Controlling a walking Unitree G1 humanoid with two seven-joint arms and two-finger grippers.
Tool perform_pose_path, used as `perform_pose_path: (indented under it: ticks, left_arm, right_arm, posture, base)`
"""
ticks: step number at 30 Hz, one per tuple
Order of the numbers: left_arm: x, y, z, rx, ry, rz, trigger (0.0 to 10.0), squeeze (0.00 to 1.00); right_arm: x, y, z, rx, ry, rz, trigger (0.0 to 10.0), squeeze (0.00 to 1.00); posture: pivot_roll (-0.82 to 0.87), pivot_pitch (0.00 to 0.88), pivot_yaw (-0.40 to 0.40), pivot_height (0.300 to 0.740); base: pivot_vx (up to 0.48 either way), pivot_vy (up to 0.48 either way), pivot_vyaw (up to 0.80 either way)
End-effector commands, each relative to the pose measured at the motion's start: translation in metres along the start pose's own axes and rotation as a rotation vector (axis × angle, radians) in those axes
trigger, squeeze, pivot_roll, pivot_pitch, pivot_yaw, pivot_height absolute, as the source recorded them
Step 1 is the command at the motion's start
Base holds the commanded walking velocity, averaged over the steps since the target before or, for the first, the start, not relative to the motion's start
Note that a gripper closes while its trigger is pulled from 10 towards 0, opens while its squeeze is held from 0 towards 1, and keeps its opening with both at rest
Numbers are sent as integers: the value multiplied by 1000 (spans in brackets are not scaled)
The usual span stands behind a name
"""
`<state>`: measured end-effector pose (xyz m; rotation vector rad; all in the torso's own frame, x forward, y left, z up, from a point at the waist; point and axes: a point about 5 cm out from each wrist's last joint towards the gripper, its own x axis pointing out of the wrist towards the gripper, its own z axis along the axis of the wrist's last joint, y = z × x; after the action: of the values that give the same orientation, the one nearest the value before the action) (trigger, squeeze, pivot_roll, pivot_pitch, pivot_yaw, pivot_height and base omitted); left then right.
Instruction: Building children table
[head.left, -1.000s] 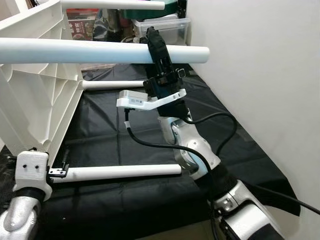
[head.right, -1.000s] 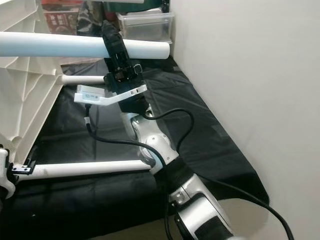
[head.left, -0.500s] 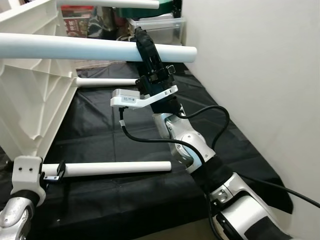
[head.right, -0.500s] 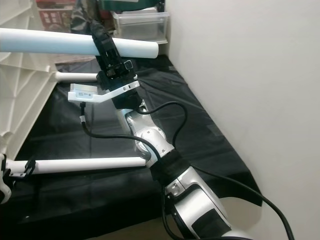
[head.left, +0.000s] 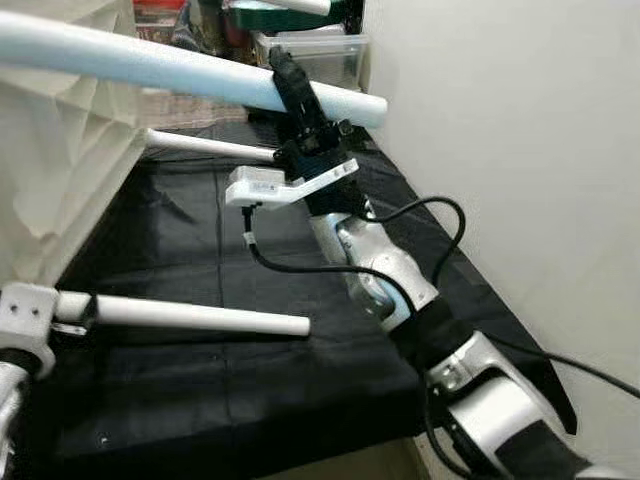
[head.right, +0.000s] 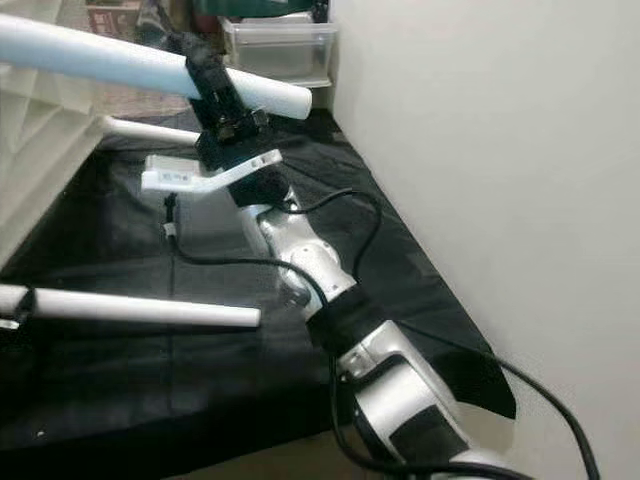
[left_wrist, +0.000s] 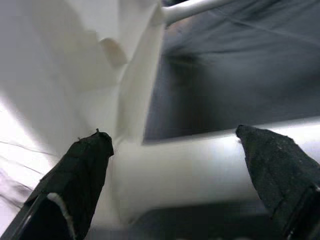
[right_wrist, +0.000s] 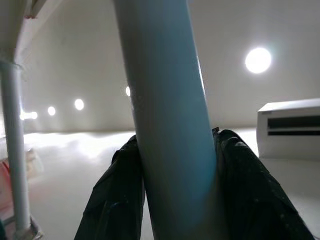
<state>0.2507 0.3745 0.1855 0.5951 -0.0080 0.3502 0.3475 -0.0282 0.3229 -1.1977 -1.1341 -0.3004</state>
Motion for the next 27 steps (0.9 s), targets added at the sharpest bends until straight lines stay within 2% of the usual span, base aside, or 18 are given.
perform_pose_path:
  ticks: [1, 2, 5, 6, 8, 10, 12, 13, 14, 15, 18, 19, 20, 22, 23, 25, 26, 27]
  left_arm:
    - [-12, 61, -22, 60, 141, 263, 10000, 0]
    - [-11, 83, -15, 102, 137, 314, 10000, 0]
    - [-10, 102, -8, 149, 128, 356, 10000, 0]
    - [-7, 135, 13, 221, 97, 419, 10000, 0]
    - [-6, 145, 21, 245, 84, 436, 10000, 0]
    - [-1, 166, 52, 277, 19, 472, 10000, 0]
    - [-1, 166, 52, 277, 19, 472, 10000, 0]
    - [3, 174, 71, 293, -26, 483, 10000, 0]
    - [3, 174, 71, 293, -26, 483, 10000, 0]
    - [12, 176, 110, 302, -143, 480, 10000, 0]
    - [15, 173, 121, 292, -187, 469, 10000, 0]
    - [21, 158, 125, 244, -228, 434, 10000, 0]
    - [21, 158, 125, 244, -228, 434, 10000, 0]
    - [30, 119, 124, 178, -278, 321, 10000, 0]
    - [30, 119, 124, 178, -278, 321, 10000, 0]
    - [33, 46, 111, 67, -321, 97, 10000, 0]
    - [33, 46, 111, 67, -321, 97, 10000, 0]
    - [25, -1, 103, -22, -339, -75, 10000, 0]
  right_arm:
    - [-14, -14, -71, -16, 310, -78, 0, 0]
    - [-19, -13, -88, -12, 388, -53, 0, 0]
    - [-24, -12, -101, -11, 447, -39, 0, 0]
    - [-32, -9, -121, 6, 548, -4, 0, 0]
    - [-36, -7, -127, 27, 595, 10, 0, 0]
    - [-43, -4, -137, 63, 662, 35, 0, 0]
    - [-43, -4, -137, 63, 662, 35, 0, 0]
    - [-52, 3, -141, 132, 747, 69, 0, 0]
    - [-52, 3, -141, 132, 747, 69, 0, 0]
    - [-68, 17, -137, 231, 809, 125, 0, 0]
    - [-71, 21, -134, 249, 803, 134, 0, 0]
    - [-66, 22, -123, 263, 736, 127, 0, 0]
    - [-66, 22, -123, 263, 736, 127, 0, 0]
    - [-54, 22, -104, 305, 616, 109, 0, 0]
    - [-54, 22, -104, 305, 616, 109, 0, 0]
    - [-43, 19, -81, 342, 486, 87, 0, 0]
    - [-43, 19, -81, 342, 486, 87, 0, 0]
    - [-39, 21, -65, 394, 407, 107, 0, 0]
  posture:
    - [9, 84, 11, 734]
    - [17, 79, 12, 734]
    - [19, 78, 16, 734]
    - [19, 78, 16, 734]
    - [19, 78, 16, 734]
    - [35, 74, 13, 734]
    - [35, 74, 13, 734]
    - [49, 72, 13, 734]
    - [49, 72, 13, 734]
    - [59, 66, 10, 734]
    - [59, 66, 10, 734]
    - [53, 66, 17, 734]
    - [53, 66, 17, 734]
    - [50, 65, 18, 734]
    - [50, 65, 18, 734]
    - [43, 58, 17, 734]
    - [43, 58, 17, 734]
    - [40, 58, 18, 734]
  base:
    - [0, 0, 0]
    - [0, 0, 0]
    - [0, 0, 0]
    - [0, 0, 0]
    - [0, 0, 0]
    - [0, 0, 0]
    - [0, 0, 0]
    - [0, 0, 0]
    - [0, 0, 0]
    - [0, 0, 0]
    - [0, 0, 0]
    - [0, 0, 0]
    - [0, 0, 0]
    - [0, 0, 0]
    - [0, 0, 0]
    - [0, 0, 0]
    - [0, 0, 0]
    - [0, 0, 0]
